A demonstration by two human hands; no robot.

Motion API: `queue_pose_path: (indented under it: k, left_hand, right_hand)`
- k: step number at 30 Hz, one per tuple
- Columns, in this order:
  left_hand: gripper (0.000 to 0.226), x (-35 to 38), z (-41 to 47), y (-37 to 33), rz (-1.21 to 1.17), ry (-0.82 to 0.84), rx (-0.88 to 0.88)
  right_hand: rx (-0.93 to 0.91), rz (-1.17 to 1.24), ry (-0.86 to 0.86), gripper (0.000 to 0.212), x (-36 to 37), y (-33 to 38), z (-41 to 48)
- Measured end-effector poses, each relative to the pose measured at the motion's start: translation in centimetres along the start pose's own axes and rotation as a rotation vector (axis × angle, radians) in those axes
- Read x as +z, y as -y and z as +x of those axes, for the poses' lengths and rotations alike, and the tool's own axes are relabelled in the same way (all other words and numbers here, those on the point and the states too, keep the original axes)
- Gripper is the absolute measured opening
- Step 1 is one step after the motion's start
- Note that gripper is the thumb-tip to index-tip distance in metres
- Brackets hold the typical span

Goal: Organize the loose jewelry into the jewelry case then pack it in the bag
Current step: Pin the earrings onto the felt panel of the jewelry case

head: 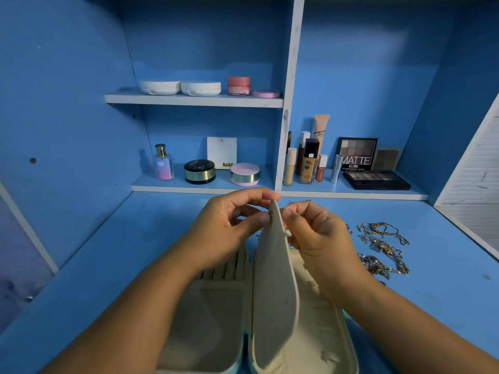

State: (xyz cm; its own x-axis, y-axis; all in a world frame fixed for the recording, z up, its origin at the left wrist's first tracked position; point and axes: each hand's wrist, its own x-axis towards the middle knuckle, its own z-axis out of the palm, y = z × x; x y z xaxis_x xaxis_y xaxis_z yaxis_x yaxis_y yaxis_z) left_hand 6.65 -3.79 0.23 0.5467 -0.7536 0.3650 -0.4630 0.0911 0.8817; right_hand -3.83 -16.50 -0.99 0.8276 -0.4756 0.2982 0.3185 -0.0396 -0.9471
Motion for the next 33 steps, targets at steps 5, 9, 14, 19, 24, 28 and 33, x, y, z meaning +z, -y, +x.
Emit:
queue_pose_path:
  k: [5,9,14,19,24,28,33]
  left_hand:
    - [0.029,-0.28,0.18,0.14,-0.017,-0.001,0.023]
    - [0.029,-0.31,0.08,0.21,-0.009,-0.014,0.007]
    - [0.025,-0.26,0.01,0.11,-0.019,-0.028,-0.008]
    - [0.030,-0.18,-0.01,-0.11,-0.026,-0.022,-0.009]
    - [0.032,-0.04,-0.08,-0.05,-0.029,-0.024,-0.010]
    - [0.032,0.02,-0.01,-0.13,-0.035,-0.027,-0.012]
    - [0.028,0.10,-0.01,0.02,-0.057,-0.035,-0.022]
  right_hand:
    - [0.005,0.050,0.040,0.015,-0.01,-0.03,0.40]
    - [0.047,0.113,0.063,0.015,-0.07,-0.10,0.28]
    - [0.051,0.128,0.062,0.015,-0.04,0.00,0.10]
    - [0.032,0.129,0.034,0.014,0.16,-0.18,0.03]
    - [0.020,0.088,0.041,0.012,0.11,-0.19,-0.05]
    - [-0.011,0.071,0.047,0.012,0.02,-0.28,0.02]
    - [-0.068,0.014,0.066,0.011,0.10,-0.34,0.11]
